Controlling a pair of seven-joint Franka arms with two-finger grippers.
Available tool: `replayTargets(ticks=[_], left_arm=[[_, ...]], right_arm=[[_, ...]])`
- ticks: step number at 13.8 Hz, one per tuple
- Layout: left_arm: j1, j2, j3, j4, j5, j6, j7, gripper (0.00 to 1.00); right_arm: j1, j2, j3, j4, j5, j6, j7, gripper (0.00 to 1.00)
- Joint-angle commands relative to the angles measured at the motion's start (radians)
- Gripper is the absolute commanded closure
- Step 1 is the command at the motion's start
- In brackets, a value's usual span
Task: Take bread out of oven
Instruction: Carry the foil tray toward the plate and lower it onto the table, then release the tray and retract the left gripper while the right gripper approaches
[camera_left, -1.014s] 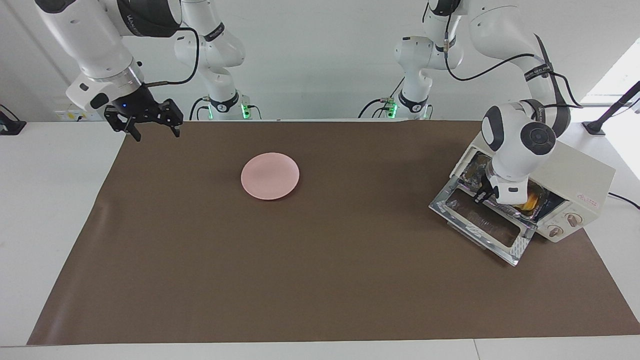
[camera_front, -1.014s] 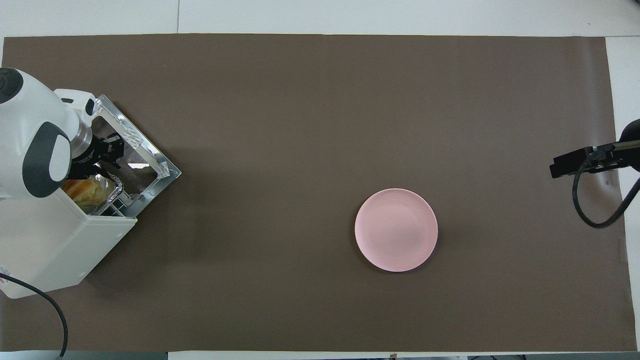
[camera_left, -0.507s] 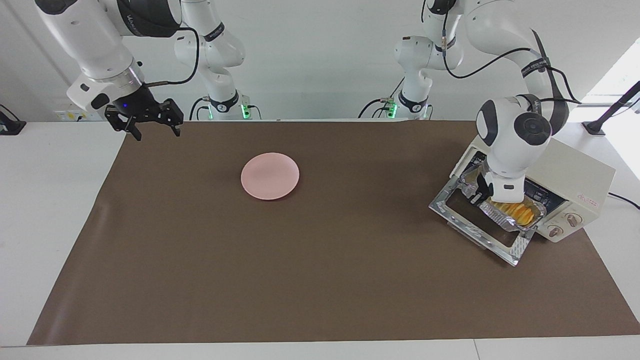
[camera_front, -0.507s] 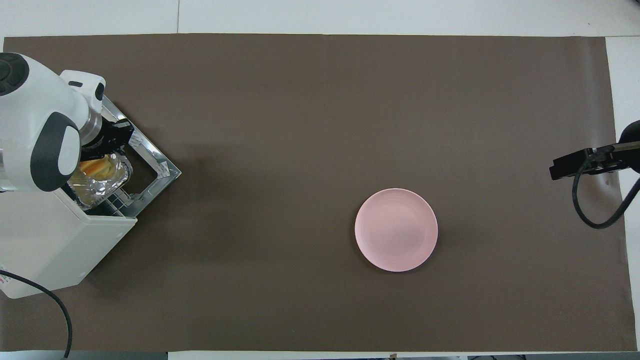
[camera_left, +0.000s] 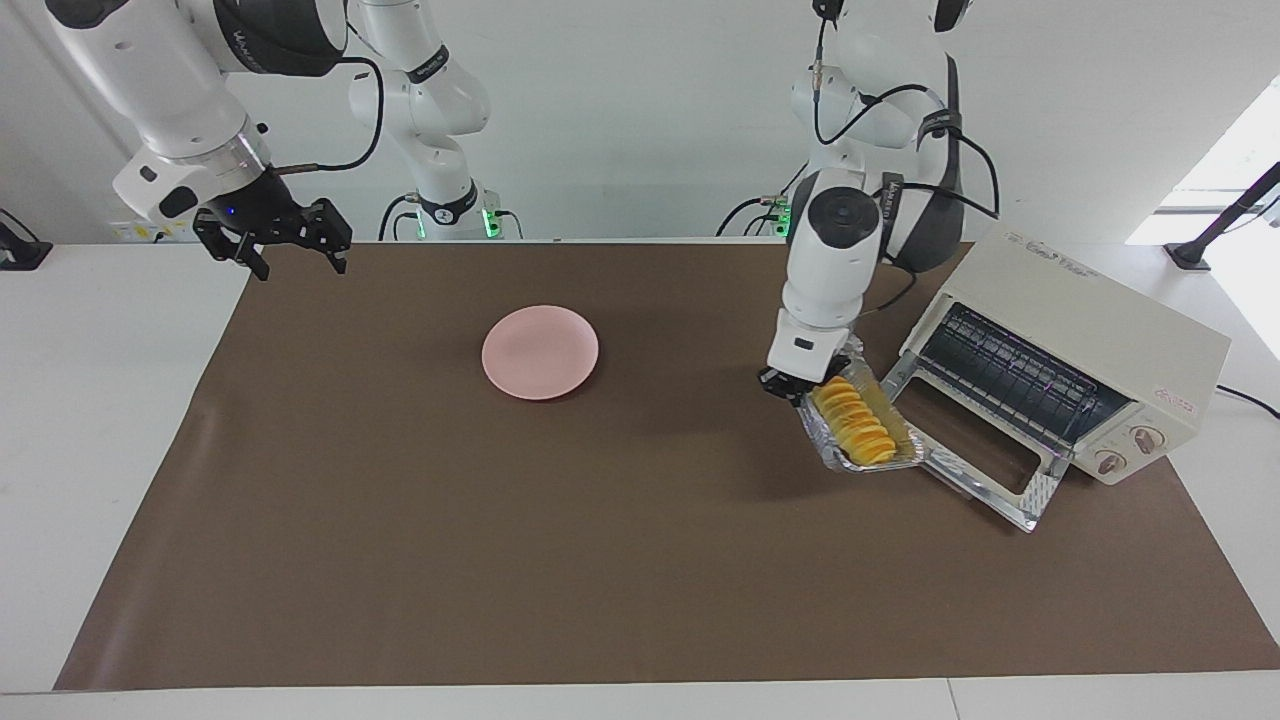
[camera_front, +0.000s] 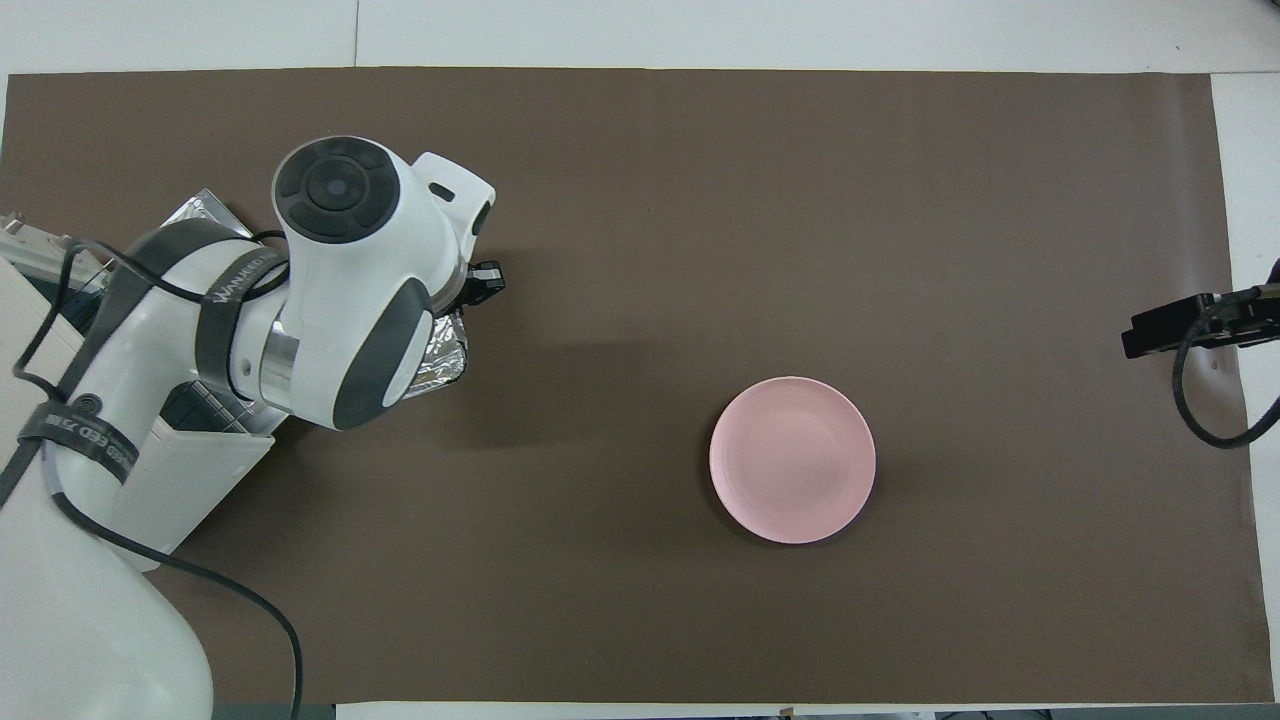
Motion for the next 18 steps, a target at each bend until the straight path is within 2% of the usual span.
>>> replayTargets(ticks=[1, 8, 9, 10, 11, 14, 17, 18], left_arm=[[-0.078, -0.008, 0.012, -0.044, -0.017, 0.0, 0.038, 1.0], [-0.19, 0.022, 0.003, -0.123, -0.052, 0.132, 0.055, 1.0], [-0.19, 0.022, 0.003, -0.123, -0.052, 0.132, 0.052, 0.74], [-0.19, 0.022, 0.005, -0.123, -0.057, 0.132, 0.043, 0.29], [-0.19, 0.022, 0.006, -0.121, -0.058, 0.129, 0.043, 0.0], [-0.138, -0.011, 0.014, -0.071, -0.07, 0.057, 0.043, 0.0], [-0.013, -0.043, 0.017, 0.02, -0.074, -0.079, 0.055, 0.0], [0.036, -0.062, 0.019, 0.037, -0.072, -0.114, 0.06, 0.0]], right_arm=[[-0.015, -0.024, 0.009, -0.024, 0.01, -0.006, 0.011, 0.0], [-0.012, -0.024, 0.009, -0.024, 0.01, -0.005, 0.011, 0.0], [-0.012, -0.024, 0.009, -0.024, 0.01, -0.006, 0.01, 0.0], [-0.012, -0.024, 0.009, -0.022, 0.01, -0.012, 0.01, 0.0], [-0.012, -0.024, 0.009, -0.024, 0.01, -0.012, 0.01, 0.0], [-0.01, -0.024, 0.012, -0.024, 0.01, -0.014, 0.01, 0.0], [0.01, -0.025, 0.027, -0.03, 0.01, -0.002, 0.026, 0.0], [0.049, -0.024, 0.033, -0.03, 0.01, 0.005, 0.066, 0.0]])
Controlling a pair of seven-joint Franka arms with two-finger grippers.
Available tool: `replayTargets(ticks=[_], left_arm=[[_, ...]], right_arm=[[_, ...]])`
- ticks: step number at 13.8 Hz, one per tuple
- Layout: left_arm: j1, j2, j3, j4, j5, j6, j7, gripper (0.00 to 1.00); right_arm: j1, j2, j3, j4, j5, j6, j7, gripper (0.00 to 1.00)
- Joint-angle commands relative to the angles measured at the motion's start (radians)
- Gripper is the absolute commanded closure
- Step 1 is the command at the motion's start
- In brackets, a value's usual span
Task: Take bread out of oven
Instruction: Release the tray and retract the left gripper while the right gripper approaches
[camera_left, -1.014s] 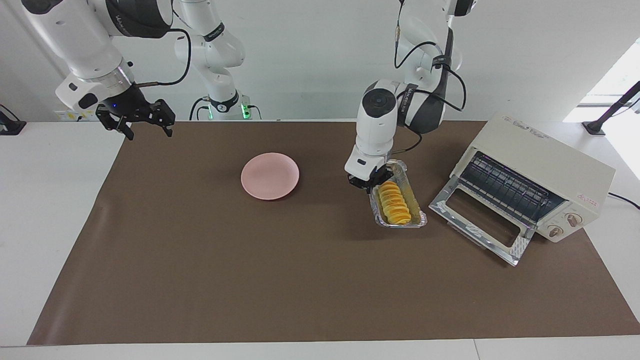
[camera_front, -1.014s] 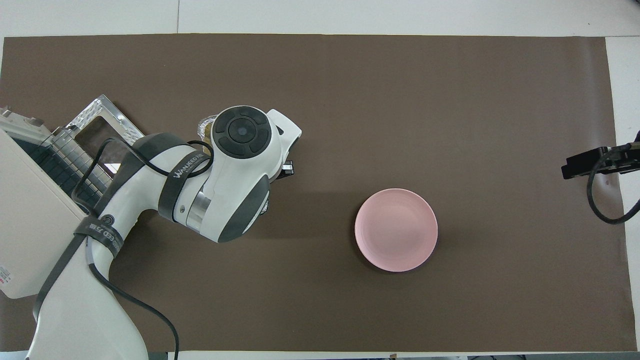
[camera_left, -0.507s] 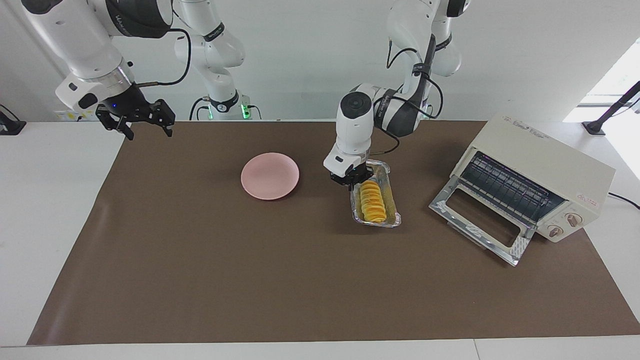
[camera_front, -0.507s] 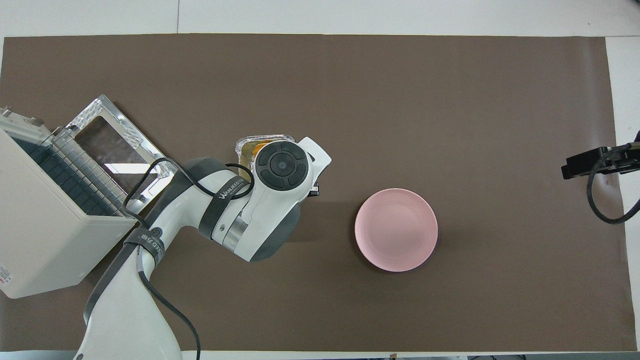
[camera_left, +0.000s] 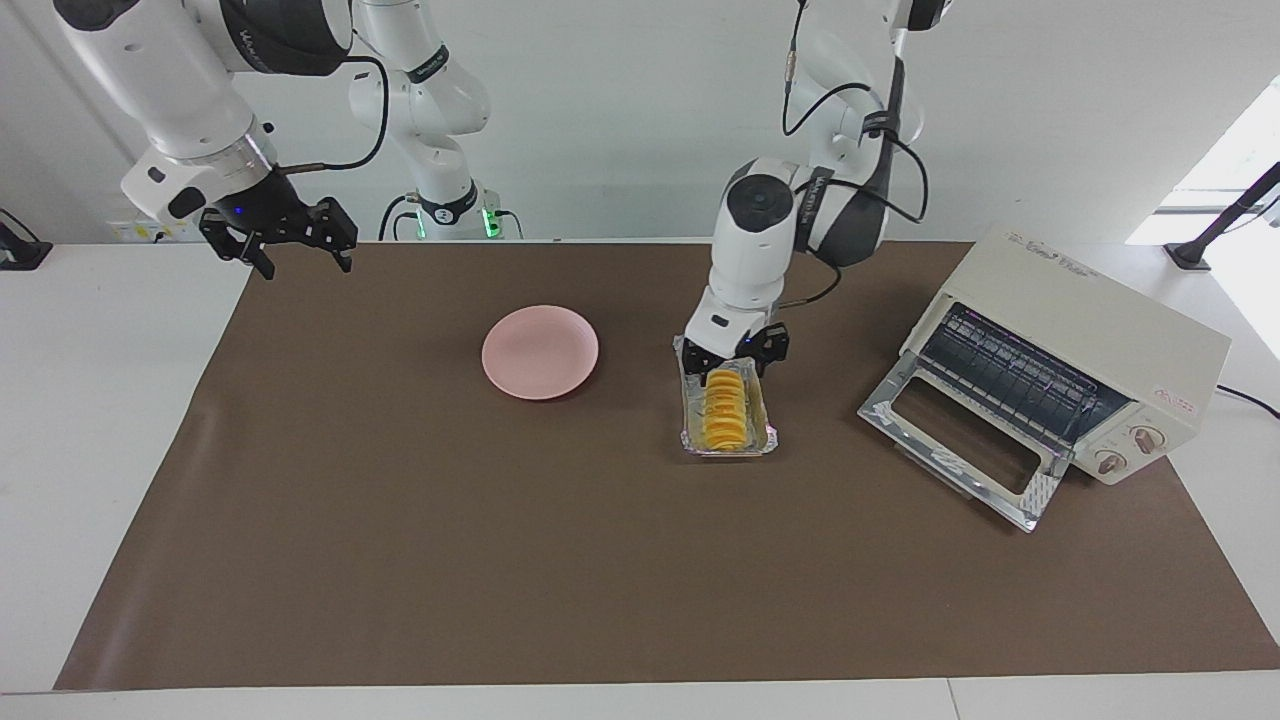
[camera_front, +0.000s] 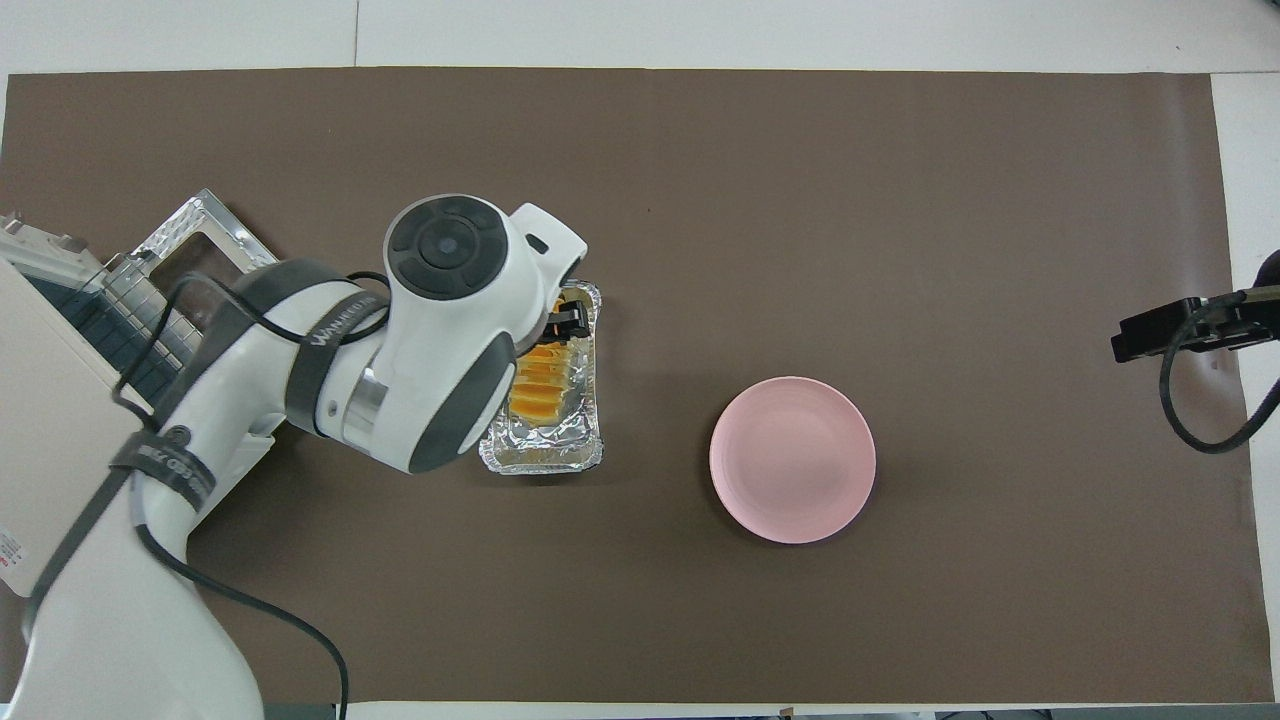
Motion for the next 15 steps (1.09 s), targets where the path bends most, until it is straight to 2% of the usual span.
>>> replayTargets(ticks=[1, 3, 6, 9, 11, 13, 15], left_arm=[[0.141, -0.064, -0.004, 0.043, -0.024, -0.114, 0.038, 0.0], [0.246, -0.127, -0.002, 0.044, -0.024, -0.192, 0.16, 0.0], [0.376, -0.209, -0.002, 0.038, -0.022, -0.351, 0.34, 0.0], [0.397, -0.265, -0.001, 0.031, -0.011, -0.482, 0.358, 0.0], [0.407, -0.288, -0.001, 0.015, -0.01, -0.519, 0.359, 0.0], [0.43, -0.29, -0.01, 0.017, -0.01, -0.519, 0.402, 0.0], [0.455, -0.294, -0.019, 0.012, -0.01, -0.541, 0.446, 0.0]], right_arm=[[0.073, -0.019, 0.016, -0.031, 0.009, 0.017, 0.124, 0.0], [0.151, -0.004, 0.016, -0.051, 0.009, 0.075, 0.222, 0.0], [0.269, 0.092, 0.016, -0.047, 0.009, 0.174, 0.391, 0.0], [0.398, 0.186, 0.014, -0.027, 0.003, 0.27, 0.576, 0.0], [0.452, 0.272, 0.014, 0.021, -0.005, 0.313, 0.676, 0.0], [0.501, 0.324, 0.014, 0.042, -0.002, 0.352, 0.719, 0.0], [0.574, 0.468, 0.01, 0.193, -0.019, 0.34, 0.859, 0.0]])
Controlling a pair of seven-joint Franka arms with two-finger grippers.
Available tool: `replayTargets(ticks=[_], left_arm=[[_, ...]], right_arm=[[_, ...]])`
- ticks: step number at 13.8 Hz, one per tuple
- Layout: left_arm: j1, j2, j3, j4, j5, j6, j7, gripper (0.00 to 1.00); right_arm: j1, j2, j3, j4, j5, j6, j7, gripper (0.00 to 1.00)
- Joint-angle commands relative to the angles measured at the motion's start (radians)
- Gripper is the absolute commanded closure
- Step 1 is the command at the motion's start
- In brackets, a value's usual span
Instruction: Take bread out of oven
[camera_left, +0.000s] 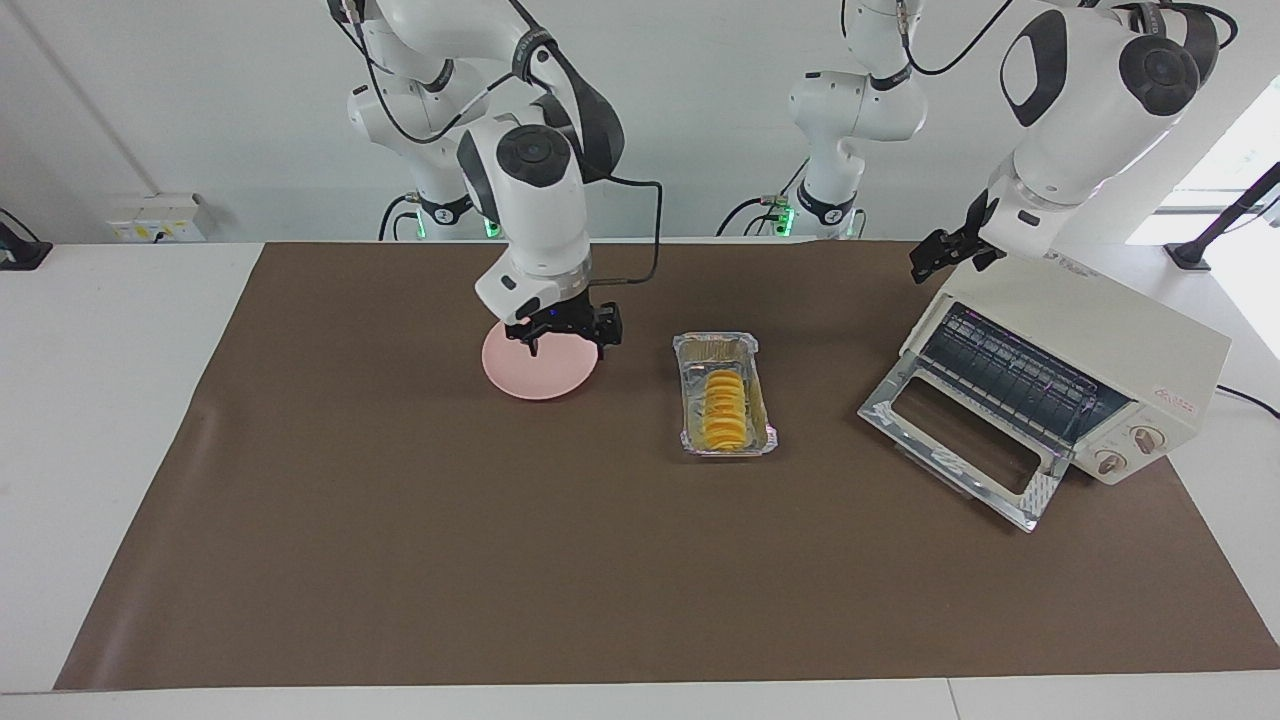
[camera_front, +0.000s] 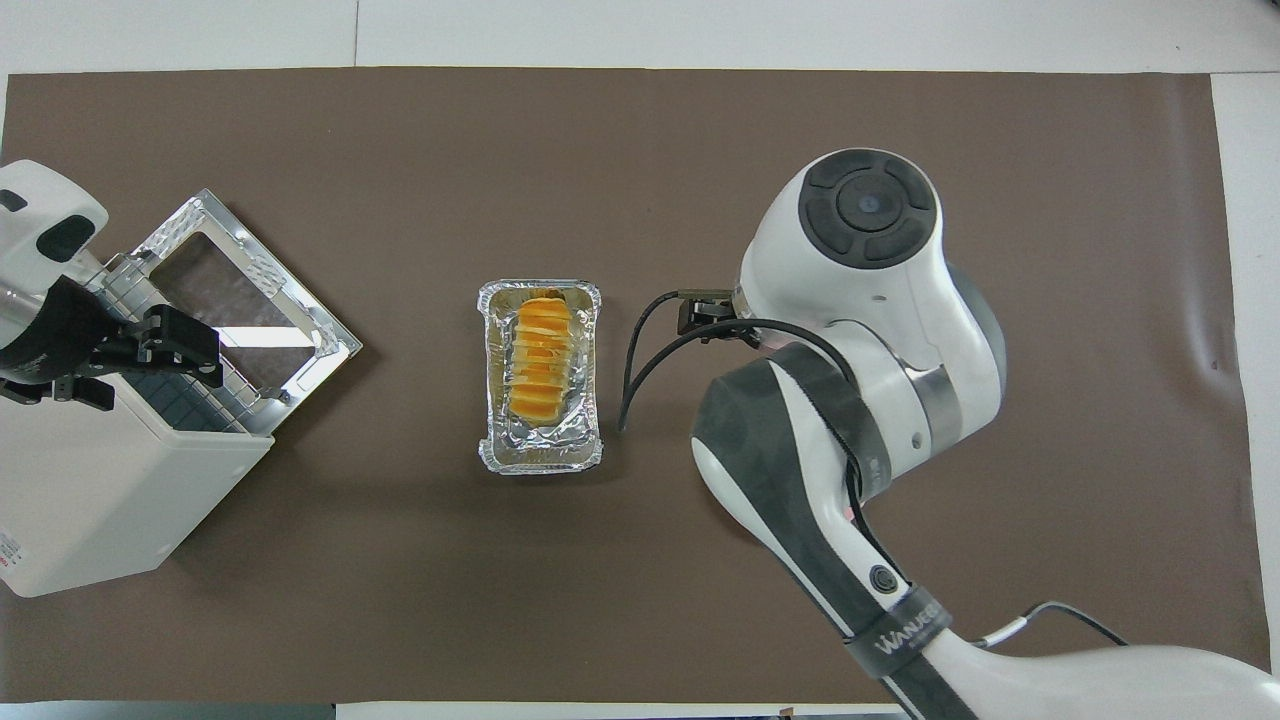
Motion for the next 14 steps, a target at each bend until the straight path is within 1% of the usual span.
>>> replayTargets(ticks=[1, 2, 3, 6, 8, 10, 11, 13, 14], left_arm=[[0.053, -0.029, -0.039, -0.027, -0.008, -0.053, 0.046, 0.0], [0.086, -0.03, -0.07, -0.027, -0.01, -0.057, 0.045, 0.0], [0.111, -0.035, -0.107, -0.032, -0.008, -0.063, 0.045, 0.0], [0.12, -0.038, -0.11, -0.037, -0.008, -0.055, 0.045, 0.0], [0.12, -0.037, -0.11, -0.037, -0.01, -0.04, 0.045, 0.0], [0.119, -0.035, -0.11, -0.035, -0.01, -0.026, 0.043, 0.0], [0.119, -0.034, -0.11, -0.032, -0.01, -0.023, 0.043, 0.0], [0.113, -0.029, -0.11, -0.029, -0.008, -0.02, 0.045, 0.0], [0.111, -0.029, -0.11, -0.027, -0.008, -0.008, 0.049, 0.0]], right_arm=[[0.08, 0.209, -0.009, 0.243, -0.03, -0.022, 0.153, 0.0], [0.089, 0.281, -0.009, 0.308, -0.032, -0.021, 0.178, 0.0], [0.106, 0.331, -0.009, 0.353, -0.033, -0.006, 0.214, 0.0], [0.146, 0.425, -0.012, 0.449, -0.033, 0.001, 0.255, 0.0], [0.157, 0.474, -0.012, 0.47, -0.038, 0.019, 0.258, 0.0], [0.195, 0.484, -0.01, 0.457, -0.076, 0.04, 0.25, 0.0], [0.195, 0.479, -0.009, 0.448, -0.1, 0.031, 0.235, 0.0], [0.197, 0.47, -0.01, 0.415, -0.107, 0.04, 0.14, 0.01], [0.197, 0.468, -0.01, 0.404, -0.11, 0.042, 0.125, 0.1]])
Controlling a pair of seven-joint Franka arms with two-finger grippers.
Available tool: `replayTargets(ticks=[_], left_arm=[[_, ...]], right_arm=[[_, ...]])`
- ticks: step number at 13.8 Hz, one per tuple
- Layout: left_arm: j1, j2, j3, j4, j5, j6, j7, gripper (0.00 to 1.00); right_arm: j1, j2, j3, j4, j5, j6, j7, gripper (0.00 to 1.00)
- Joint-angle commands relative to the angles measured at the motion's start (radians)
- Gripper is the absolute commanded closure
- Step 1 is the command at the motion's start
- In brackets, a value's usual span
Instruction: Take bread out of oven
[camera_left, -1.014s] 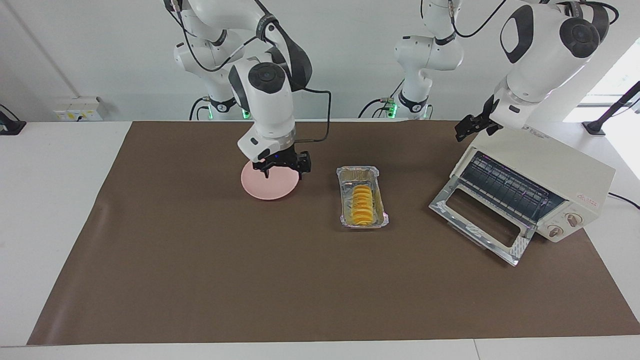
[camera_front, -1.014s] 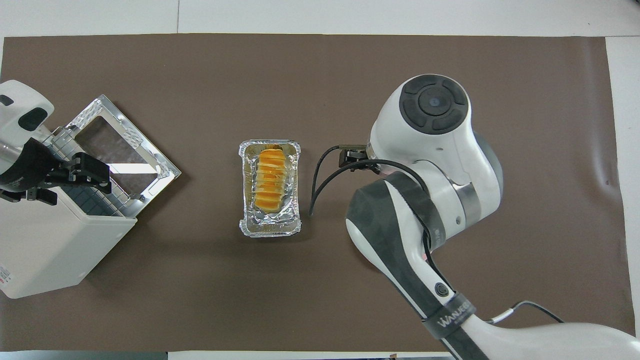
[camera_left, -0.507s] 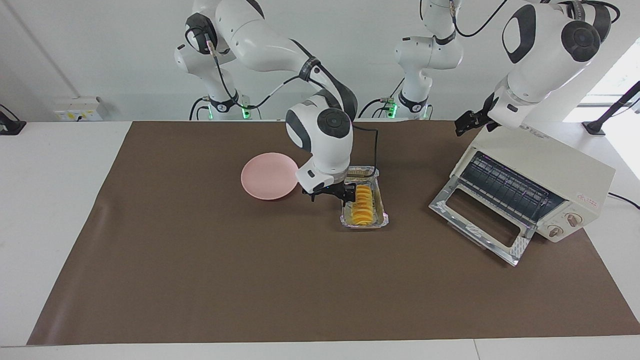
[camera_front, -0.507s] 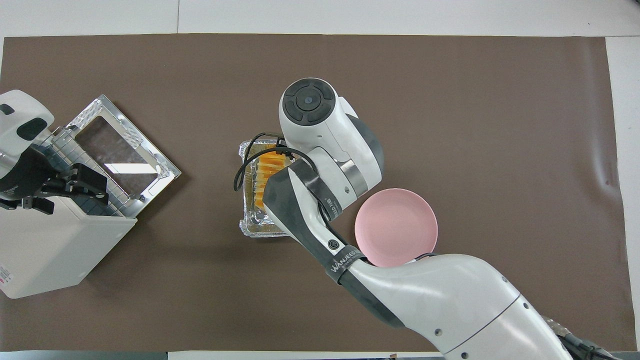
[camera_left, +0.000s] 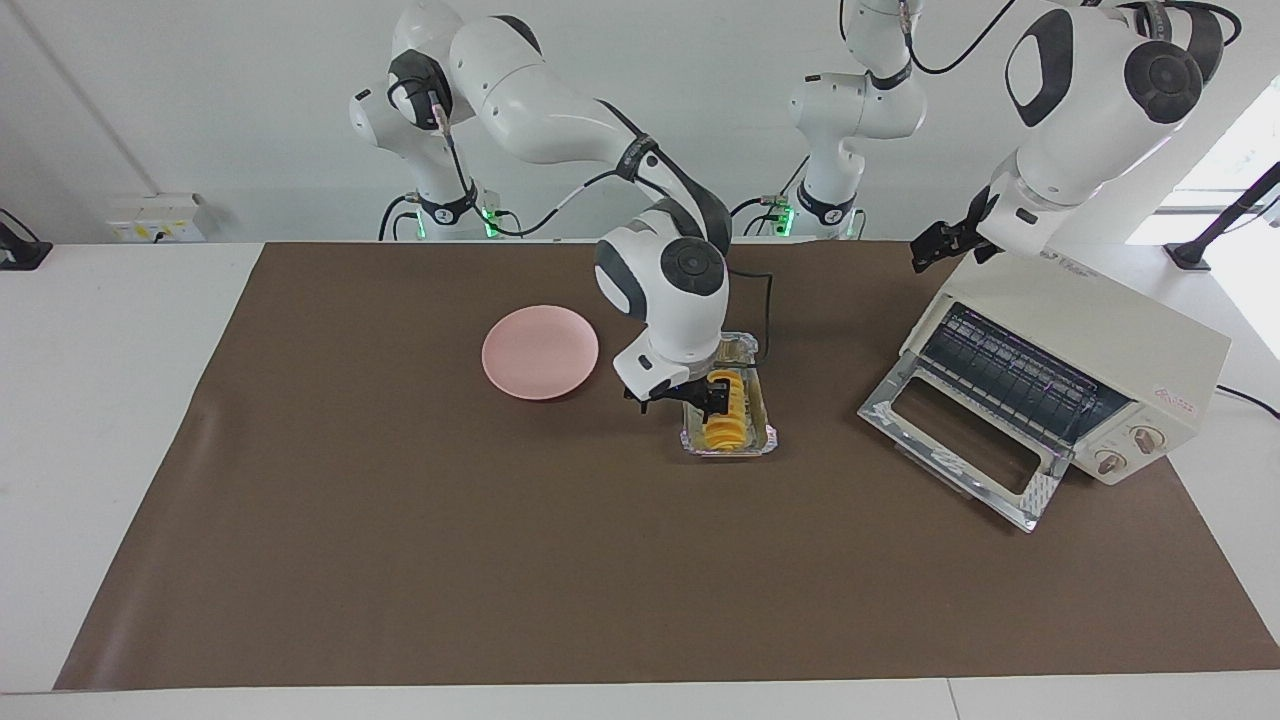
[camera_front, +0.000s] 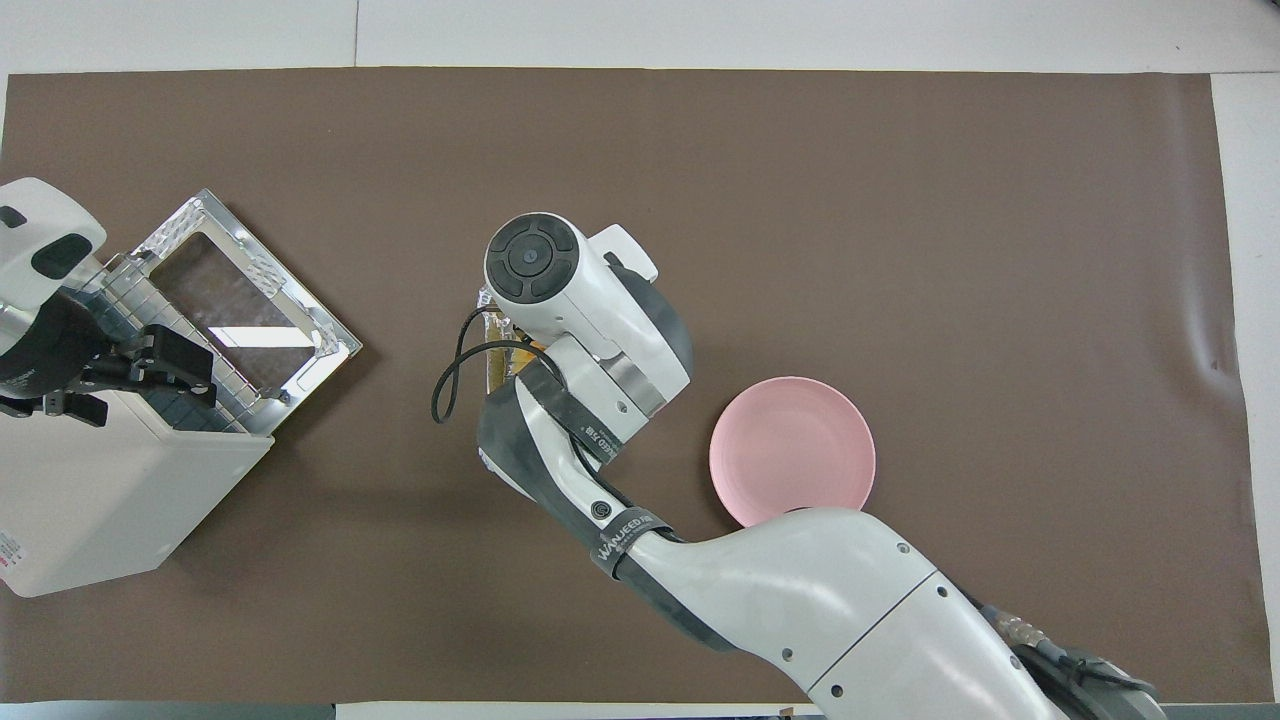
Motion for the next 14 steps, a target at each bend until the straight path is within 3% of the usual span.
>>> replayTargets(ticks=[1, 2, 4, 11, 14], left_arm=[[0.007, -0.017, -0.009, -0.006, -0.008, 0.037, 0.021, 0.0], [0.012, -0.005, -0.011, 0.03, -0.008, 0.028, 0.021, 0.0], [0.014, 0.005, -0.012, 0.052, -0.008, 0.002, 0.029, 0.0], [0.015, -0.003, -0.009, 0.035, -0.008, 0.02, 0.035, 0.0], [0.015, -0.006, -0.008, 0.034, -0.01, 0.023, 0.035, 0.0]], right_arm=[[-0.004, -0.004, -0.003, -0.019, -0.019, 0.01, -0.061, 0.24], [-0.004, -0.004, -0.003, -0.022, -0.019, 0.024, -0.061, 0.46], [-0.003, -0.005, -0.003, -0.049, -0.013, 0.064, -0.058, 1.0], [-0.009, -0.012, -0.003, -0.043, -0.004, 0.075, -0.05, 1.0], [-0.036, -0.036, -0.003, -0.034, 0.016, 0.027, -0.058, 1.0]])
